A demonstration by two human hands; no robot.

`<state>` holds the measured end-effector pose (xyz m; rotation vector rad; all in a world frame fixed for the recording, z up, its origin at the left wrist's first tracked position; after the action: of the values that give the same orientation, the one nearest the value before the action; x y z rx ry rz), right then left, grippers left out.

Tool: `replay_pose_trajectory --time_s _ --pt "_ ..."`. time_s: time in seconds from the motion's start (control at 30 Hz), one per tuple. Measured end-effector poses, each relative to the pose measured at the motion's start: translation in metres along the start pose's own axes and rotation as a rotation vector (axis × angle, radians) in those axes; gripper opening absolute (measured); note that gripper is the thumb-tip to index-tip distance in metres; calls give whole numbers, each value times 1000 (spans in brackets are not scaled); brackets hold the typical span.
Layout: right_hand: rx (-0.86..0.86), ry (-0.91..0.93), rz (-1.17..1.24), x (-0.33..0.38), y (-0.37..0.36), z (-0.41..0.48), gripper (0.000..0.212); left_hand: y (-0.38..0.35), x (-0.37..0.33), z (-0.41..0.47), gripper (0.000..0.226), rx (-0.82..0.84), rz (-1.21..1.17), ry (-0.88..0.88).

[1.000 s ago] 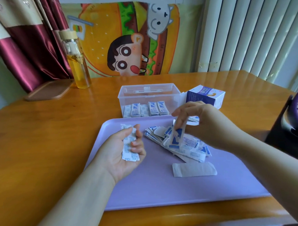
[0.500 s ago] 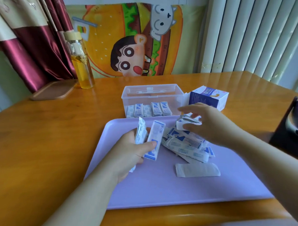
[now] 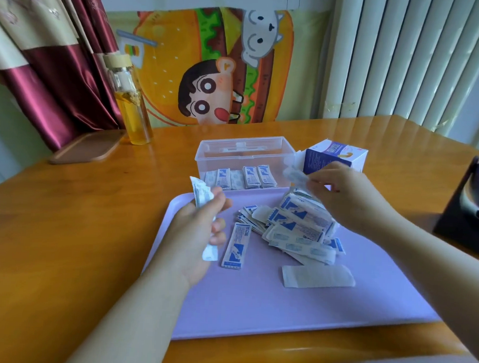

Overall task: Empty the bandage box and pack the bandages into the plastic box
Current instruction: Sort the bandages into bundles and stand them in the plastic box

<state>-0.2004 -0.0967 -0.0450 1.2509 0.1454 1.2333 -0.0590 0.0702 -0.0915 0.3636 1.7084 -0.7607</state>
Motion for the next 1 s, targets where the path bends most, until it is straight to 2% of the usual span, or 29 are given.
replay_pose_trajectory --time_s 0.03,0.1,0.17,0.23,0.3,0.37,0.43,0.47,0.53,0.63,0.8,0.9,1.0 --pt "102 -48 197 7 -3 -4 21 -8 3 -2 11 51 -168 97" --pt "287 -111 507 25 -17 -15 14 -27 10 -9 21 170 -284 223" --pt "355 -112 592 39 -28 -25 7 -43 17 -17 28 268 -243 250" --pt "387 -78 575 46 -30 -28 12 -52 21 -21 23 293 -173 231" --pt "374 -52 457 42 -20 -26 15 -48 22 -20 20 228 -170 229" --pt "361 3 117 32 -12 -24 17 -39 22 -16 18 141 -217 263" --pt "468 67 -220 23 -18 -27 23 -31 21 -13 17 86 -298 302" --pt "531 84 -306 19 -25 -30 28 -29 20 -13 17 83 -361 319" --pt "580 84 -332 16 -32 -32 32 -30 17 -13 16 89 -473 347" --pt "586 67 -305 15 -33 -28 25 -26 18 -12 15 64 -518 360" --pt "505 26 -207 12 -23 -20 37 -18 21 -10 16 76 -474 353" --pt "320 -43 49 18 -5 -13 28 -22 22 -11 15 110 -454 369" --pt "290 -90 319 36 -5 -15 32 -36 26 -16 31 211 -447 393"
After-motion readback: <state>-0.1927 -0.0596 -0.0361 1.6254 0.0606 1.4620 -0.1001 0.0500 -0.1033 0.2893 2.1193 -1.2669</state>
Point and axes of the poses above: each hand's wrist, its own z-axis towards the middle knuckle, its own y-axis out of the back of the hand, x = y × z, the point moved 5 cm from there along z, towards the middle knuckle, and after that the axes turned 1 degree about z, right-handed, at the moved point
